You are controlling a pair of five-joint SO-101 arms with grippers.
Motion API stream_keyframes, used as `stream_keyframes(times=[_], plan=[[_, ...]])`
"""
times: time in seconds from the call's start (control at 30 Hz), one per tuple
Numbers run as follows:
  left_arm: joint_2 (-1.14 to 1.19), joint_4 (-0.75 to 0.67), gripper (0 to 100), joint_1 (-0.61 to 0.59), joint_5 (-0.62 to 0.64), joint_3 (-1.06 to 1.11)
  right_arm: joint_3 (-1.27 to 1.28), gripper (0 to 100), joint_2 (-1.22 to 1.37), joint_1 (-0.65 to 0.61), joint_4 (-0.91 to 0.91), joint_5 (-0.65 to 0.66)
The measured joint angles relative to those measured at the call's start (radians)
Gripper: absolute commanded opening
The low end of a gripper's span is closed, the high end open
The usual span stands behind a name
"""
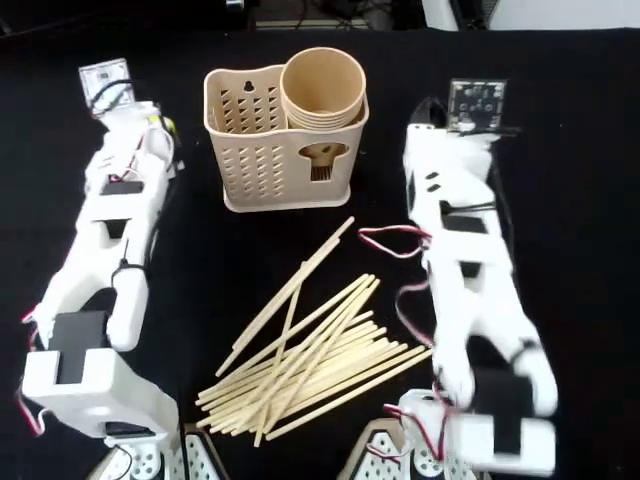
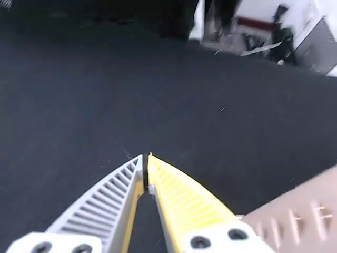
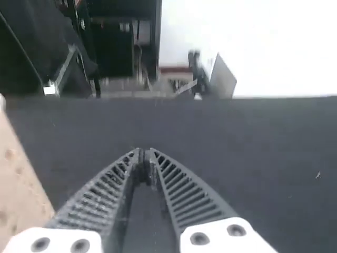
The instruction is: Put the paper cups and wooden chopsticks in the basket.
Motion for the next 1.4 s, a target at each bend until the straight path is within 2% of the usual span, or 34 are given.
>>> stream_keyframes(times=[0.13,0.23,0.43,0.57,0.67,0.83,1.03,1.23,1.4], plan=[[0.009,-0.008,4,0.005,0.0,0.041,-0.021,1.3,0.091,0.006,0.005,-0.002],[-0.008,0.066,4,-0.034,0.0,0.08,-0.026,1.3,0.068,0.051,0.098,-0.002],[-0.155,0.341,4,-0.078,-0.017,0.097,-0.026,1.5,-0.114,0.149,0.44,-0.003],[-0.265,0.594,4,-0.06,-0.107,0.097,-0.026,1.5,-0.233,0.16,0.675,-0.003],[-0.338,0.778,8,-0.006,-0.19,0.097,-0.026,1.5,-0.321,0.161,0.85,0.002],[-0.42,1.026,19,0.08,-0.322,0.097,-0.026,1.5,-0.451,0.161,1.082,0.091],[-0.485,1.263,20,0.247,-0.407,0.097,0.153,1.5,-0.674,0.189,1.108,0.138],[-0.505,1.306,22,0.46,-0.411,0.163,0.431,1.6,-0.908,0.221,1.089,0.138],[-0.505,1.234,26,0.606,-0.393,0.258,0.539,1.6,-0.996,0.227,1.089,0.14]])
